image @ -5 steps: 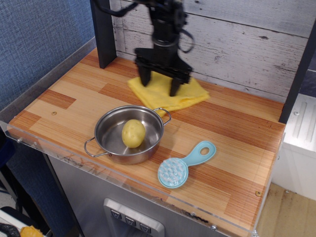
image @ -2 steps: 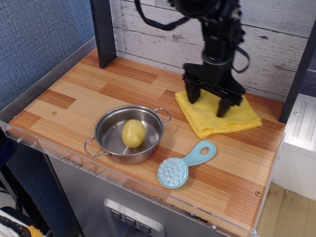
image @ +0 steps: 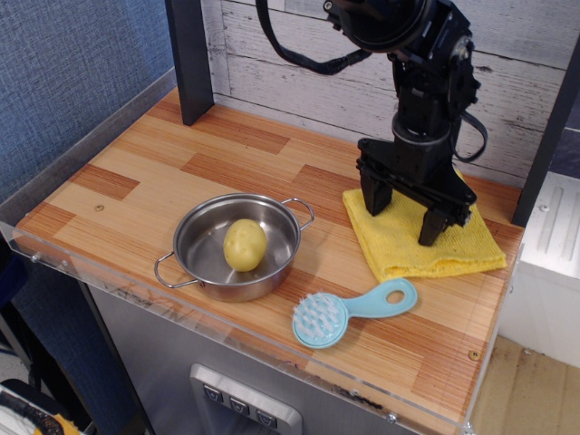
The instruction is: Put the towel above the blue brush
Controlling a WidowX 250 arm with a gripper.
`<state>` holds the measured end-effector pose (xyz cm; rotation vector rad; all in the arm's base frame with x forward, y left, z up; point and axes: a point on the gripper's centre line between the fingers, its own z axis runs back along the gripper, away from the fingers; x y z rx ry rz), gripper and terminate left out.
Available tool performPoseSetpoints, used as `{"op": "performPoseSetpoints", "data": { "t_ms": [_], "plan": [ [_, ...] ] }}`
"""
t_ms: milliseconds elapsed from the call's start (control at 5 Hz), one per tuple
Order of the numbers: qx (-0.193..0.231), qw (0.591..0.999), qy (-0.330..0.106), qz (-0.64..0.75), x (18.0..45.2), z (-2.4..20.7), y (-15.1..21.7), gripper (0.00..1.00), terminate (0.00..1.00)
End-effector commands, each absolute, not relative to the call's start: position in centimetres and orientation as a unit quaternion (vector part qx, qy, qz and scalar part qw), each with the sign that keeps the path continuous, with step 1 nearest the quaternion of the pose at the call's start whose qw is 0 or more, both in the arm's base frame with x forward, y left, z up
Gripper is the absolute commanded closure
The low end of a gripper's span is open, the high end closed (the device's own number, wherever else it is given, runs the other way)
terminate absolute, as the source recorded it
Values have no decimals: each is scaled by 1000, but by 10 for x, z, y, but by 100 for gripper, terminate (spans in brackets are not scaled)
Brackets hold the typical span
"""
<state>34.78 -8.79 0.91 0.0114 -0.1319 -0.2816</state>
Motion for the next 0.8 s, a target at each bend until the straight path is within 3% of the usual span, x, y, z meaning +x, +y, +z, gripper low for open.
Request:
{"op": "performPoseSetpoints", "data": {
  "t_ms": [0, 600],
  "plan": [
    [-2, 985, -86, -151, 336, 37, -93, 0, 0],
    [2, 983, -140, -115, 351, 76, -76, 0, 0]
  ]
}}
